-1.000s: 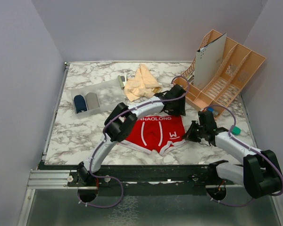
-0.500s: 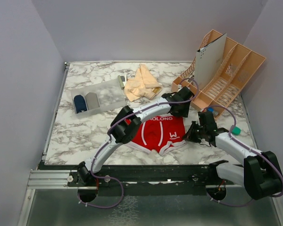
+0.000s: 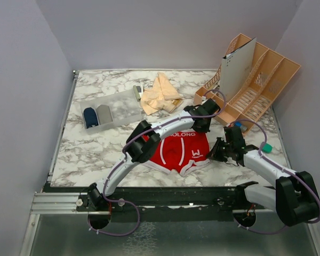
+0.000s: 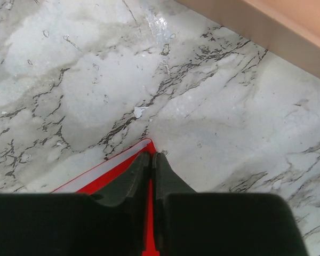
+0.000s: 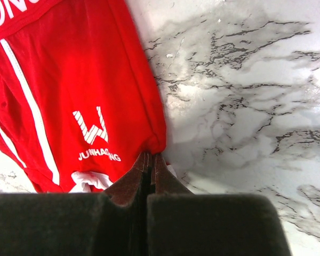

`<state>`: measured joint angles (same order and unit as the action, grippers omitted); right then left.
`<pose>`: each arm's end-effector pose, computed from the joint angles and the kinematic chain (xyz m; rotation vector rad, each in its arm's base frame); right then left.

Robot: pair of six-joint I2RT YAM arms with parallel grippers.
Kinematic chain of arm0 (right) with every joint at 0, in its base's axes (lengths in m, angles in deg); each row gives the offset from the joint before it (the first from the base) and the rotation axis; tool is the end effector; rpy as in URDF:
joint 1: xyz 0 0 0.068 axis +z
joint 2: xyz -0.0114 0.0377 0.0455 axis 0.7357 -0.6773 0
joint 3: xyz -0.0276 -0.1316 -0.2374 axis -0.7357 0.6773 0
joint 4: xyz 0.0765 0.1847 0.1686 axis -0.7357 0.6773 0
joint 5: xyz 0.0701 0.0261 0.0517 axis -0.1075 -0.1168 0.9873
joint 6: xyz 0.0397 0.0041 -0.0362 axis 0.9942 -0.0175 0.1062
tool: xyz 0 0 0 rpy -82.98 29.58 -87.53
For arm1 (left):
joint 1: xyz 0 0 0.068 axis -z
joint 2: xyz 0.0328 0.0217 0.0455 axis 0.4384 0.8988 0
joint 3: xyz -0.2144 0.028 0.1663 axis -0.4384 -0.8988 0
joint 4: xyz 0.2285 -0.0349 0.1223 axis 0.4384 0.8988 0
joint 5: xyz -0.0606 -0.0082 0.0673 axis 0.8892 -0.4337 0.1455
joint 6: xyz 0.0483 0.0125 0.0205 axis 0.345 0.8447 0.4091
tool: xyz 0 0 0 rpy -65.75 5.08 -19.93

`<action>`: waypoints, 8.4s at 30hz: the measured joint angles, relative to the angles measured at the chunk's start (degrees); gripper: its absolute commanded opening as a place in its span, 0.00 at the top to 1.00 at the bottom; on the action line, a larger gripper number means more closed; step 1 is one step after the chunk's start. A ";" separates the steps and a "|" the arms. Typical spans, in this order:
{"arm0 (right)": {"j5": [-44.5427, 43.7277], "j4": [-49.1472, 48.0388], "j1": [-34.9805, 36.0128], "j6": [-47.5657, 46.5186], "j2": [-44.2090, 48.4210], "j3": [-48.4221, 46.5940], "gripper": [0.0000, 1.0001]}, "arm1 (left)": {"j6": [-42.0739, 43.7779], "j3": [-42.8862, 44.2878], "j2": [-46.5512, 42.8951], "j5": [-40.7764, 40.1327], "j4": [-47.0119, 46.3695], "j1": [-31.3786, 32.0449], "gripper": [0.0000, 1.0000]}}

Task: Roll the underwear
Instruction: Fold the underwear at the center of the board.

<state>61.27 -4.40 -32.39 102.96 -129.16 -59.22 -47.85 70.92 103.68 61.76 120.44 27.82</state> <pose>0.1831 0.0574 0.1440 0.3888 2.6144 0.6197 0.3235 -0.4385 0.1673 0.4416 2.5686 -0.5052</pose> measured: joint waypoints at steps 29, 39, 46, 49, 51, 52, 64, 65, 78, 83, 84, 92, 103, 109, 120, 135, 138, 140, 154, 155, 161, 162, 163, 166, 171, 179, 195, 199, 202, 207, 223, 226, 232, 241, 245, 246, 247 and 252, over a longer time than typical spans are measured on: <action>-4.59 17.46 0.00 -4.50 11.28 -14.03 1.00 | -11.02 -34.75 -26.91 15.74 -32.87 -10.25 1.00; -2.71 18.56 2.21 -4.57 6.71 -17.11 1.00 | -13.42 -43.34 -27.23 23.96 -42.36 -13.29 1.00; -6.27 19.54 8.63 -3.93 5.20 -20.57 1.00 | -13.66 -46.45 -29.18 26.16 -46.34 -15.23 1.00; -8.24 19.89 11.17 -2.82 5.11 -21.14 1.00 | -14.08 -48.81 -31.10 26.73 -48.17 -16.02 1.00; -10.08 20.44 13.18 -2.03 4.74 -21.70 1.00 | -14.27 -50.34 -32.37 27.26 -49.00 -16.52 1.00; -11.15 20.87 14.45 -1.53 4.42 -22.14 1.00 | -14.25 -50.95 -32.92 27.45 -49.37 -16.76 1.00; -24.06 26.47 27.61 3.10 -3.15 -32.06 1.00 | -13.20 -62.07 -43.36 28.02 -51.10 -21.31 1.00; -24.92 26.91 28.83 3.52 -4.17 -33.07 1.00 | -13.07 -62.95 -44.11 28.02 -51.19 -21.75 1.00; -29.59 27.45 41.46 9.53 -17.75 -41.29 1.00 | -8.70 -74.79 -51.71 29.62 -50.23 -29.68 1.00; -26.88 22.43 44.00 10.62 -23.58 -43.95 1.00 | -5.81 -74.88 -51.76 30.69 -47.71 -32.74 1.00; -26.23 21.33 44.30 10.84 -25.03 -44.46 1.00 | -5.11 -74.88 -51.76 31.17 -47.17 -33.59 1.00; -22.47 16.22 44.70 12.33 -33.24 -47.28 1.00 | -0.15 -73.83 -49.00 32.92 -43.21 -36.89 1.00; -18.12 10.82 44.70 13.35 -36.26 -47.54 1.00 | 4.46 -71.21 -44.13 33.92 -37.31 -37.42 0.97; -16.59 8.94 44.70 13.38 -37.09 -48.15 1.00 | 7.17 -67.10 -42.10 33.94 -34.25 -37.64 0.94; -12.70 7.19 44.72 13.11 -41.40 -51.80 0.95 | 11.80 -65.59 -39.82 30.40 -27.41 -37.66 0.83; -2.19 -3.43 44.09 8.52 -32.65 -44.46 0.53 | 13.14 -64.94 -42.88 28.15 -24.09 -37.70 0.29; -3.67 -3.48 43.06 7.98 -26.88 -41.90 0.62 | 12.52 -65.02 -47.98 27.58 -24.06 -37.70 0.25; -6.45 -2.82 41.48 7.72 -21.40 -39.04 0.69 | 11.54 -66.10 -51.63 26.86 -24.68 -37.70 0.24; -9.11 -0.59 37.57 3.98 -19.82 -22.10 0.77 | 2.08 -90.86 -76.52 24.15 -24.17 -37.68 0.01; -8.87 -0.70 37.57 3.43 -19.91 -22.10 0.75 | 1.49 -90.95 -78.14 23.61 -23.80 -37.70 0.01; -8.72 -1.81 37.57 0.11 -18.78 -22.08 0.47 | -2.89 -90.51 -83.36 20.65 -23.10 -37.70 0.01; -8.92 -1.81 37.57 -0.39 -17.99 -22.08 0.43 | -4.15 -90.51 -83.91 20.02 -22.93 -37.70 0.01; -9.14 -1.81 37.57 -0.85 -17.00 -22.08 0.42 | -4.96 -90.51 -84.24 19.63 -22.71 -37.70 0.01; -9.68 -2.19 37.57 -2.43 -13.81 -22.08 0.42 | -7.85 -90.58 -85.37 18.78 -22.40 -37.70 0.01; -10.88 -2.60 37.27 -4.37 -10.95 -22.08 0.42 | -13.94 -93.29 -90.33 17.57 -22.56 -37.70 0.01; -8.68 -2.97 31.32 -5.53 -11.58 -21.29 0.52 | -20.70 -100.04 -99.01 16.48 -22.73 -37.70 0.01; -1.88 -7.93 29.20 0.79 -15.76 -19.06 0.61 | -8.20 -97.24 -90.64 20.26 -20.31 -37.68 0.01; -1.81 -8.57 29.20 3.41 -15.89 -18.56 0.61 | -6.19 -96.83 -89.66 20.33 -19.91 -37.68 0.01; -2.23 -8.96 29.20 4.94 -15.89 -18.25 0.61 | -5.53 -96.83 -89.37 20.50 -19.76 -37.55 0.01; -3.15 -8.48 29.20 6.05 -16.04 -17.64 0.65 | -5.14 -96.83 -88.94 21.92 -20.28 -37.03 0.02; -1.07 -6.19 29.35 4.76 -17.90 -12.52 0.68 | -5.92 -96.83 -79.62 18.23 -22.95 -23.19 0.08; -3.63 -2.56 29.35 5.79 -14.75 -11.30 0.67 | -6.36 -96.83 -79.73 16.98 -23.10 -22.25 0.10; -6.14 4.63 29.33 6.99 -6.95 -8.11 0.61 | -7.15 -97.35 -80.28 15.93 -23.50 -18.62 0.18; -10.38 8.98 29.31 5.07 -4.55 -15.63 0.61 | -9.31 -97.61 -82.12 15.82 -26.88 -12.70 0.37; -14.71 8.74 29.18 4.35 -6.40 -20.28 0.68 | -9.64 -96.83 -79.34 15.80 -28.96 -12.68 0.44; -15.80 8.59 28.96 4.07 -7.74 -21.68 0.69 | -9.60 -96.43 -78.18 15.80 -29.29 -12.50 0.44; -16.41 8.44 28.65 3.65 -9.33 -23.17 0.70 | -9.49 -95.97 -76.83 15.80 -29.55 -12.39 0.44; -17.27 6.58 26.23 0.66 -19.19 -31.71 0.73 | -8.81 -94.64 -72.76 15.82 -30.82 -11.78 0.49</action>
<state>44.00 2.18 -6.16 103.61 -148.35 -90.93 -56.66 -23.72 30.92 77.59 89.62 16.04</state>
